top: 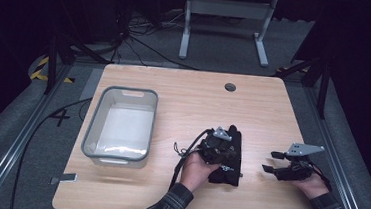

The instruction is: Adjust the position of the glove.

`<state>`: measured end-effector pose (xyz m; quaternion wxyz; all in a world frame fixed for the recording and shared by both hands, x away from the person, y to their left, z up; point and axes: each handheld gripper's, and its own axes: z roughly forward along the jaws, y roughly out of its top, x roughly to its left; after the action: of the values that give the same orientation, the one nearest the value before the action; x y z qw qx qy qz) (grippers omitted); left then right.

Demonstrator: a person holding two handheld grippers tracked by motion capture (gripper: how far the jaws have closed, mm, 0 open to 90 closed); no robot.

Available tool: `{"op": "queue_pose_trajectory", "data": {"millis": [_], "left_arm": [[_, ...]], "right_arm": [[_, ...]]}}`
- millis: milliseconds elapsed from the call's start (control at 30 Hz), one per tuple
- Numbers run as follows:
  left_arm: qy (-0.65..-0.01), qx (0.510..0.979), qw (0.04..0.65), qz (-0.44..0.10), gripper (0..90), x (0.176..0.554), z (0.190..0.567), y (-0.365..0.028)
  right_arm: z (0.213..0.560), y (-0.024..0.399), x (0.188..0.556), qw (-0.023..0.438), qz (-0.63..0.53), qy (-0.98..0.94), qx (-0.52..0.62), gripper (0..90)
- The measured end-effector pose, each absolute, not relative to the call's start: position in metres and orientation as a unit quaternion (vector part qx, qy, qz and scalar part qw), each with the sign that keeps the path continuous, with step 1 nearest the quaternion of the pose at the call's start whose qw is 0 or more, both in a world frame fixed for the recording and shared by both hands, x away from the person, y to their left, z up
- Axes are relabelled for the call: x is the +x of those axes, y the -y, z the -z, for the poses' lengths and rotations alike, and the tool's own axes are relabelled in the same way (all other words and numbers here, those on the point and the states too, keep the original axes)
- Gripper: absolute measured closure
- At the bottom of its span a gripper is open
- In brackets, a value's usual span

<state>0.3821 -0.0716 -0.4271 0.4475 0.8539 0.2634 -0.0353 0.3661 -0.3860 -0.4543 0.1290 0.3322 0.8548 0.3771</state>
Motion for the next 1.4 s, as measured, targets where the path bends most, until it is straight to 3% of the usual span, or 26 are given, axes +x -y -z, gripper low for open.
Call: {"op": "queue_pose_trajectory", "data": {"millis": [167,733,1400], "left_arm": [[-0.251,0.866,0.429,0.044,89.7,0.374,0.436,0.08],[-0.219,0.899,0.372,0.068,89.9,0.364,0.455,0.108],[-0.238,0.905,0.346,0.061,89.9,0.365,0.45,0.069]], "right_arm": [[0.457,0.394,0.359,0.135,-0.38,-0.849,0.342,21.1],[0.464,0.395,0.359,0.158,-0.364,-0.852,0.341,15.9],[0.467,0.394,0.359,0.159,-0.366,-0.853,0.337,15.0]]}}
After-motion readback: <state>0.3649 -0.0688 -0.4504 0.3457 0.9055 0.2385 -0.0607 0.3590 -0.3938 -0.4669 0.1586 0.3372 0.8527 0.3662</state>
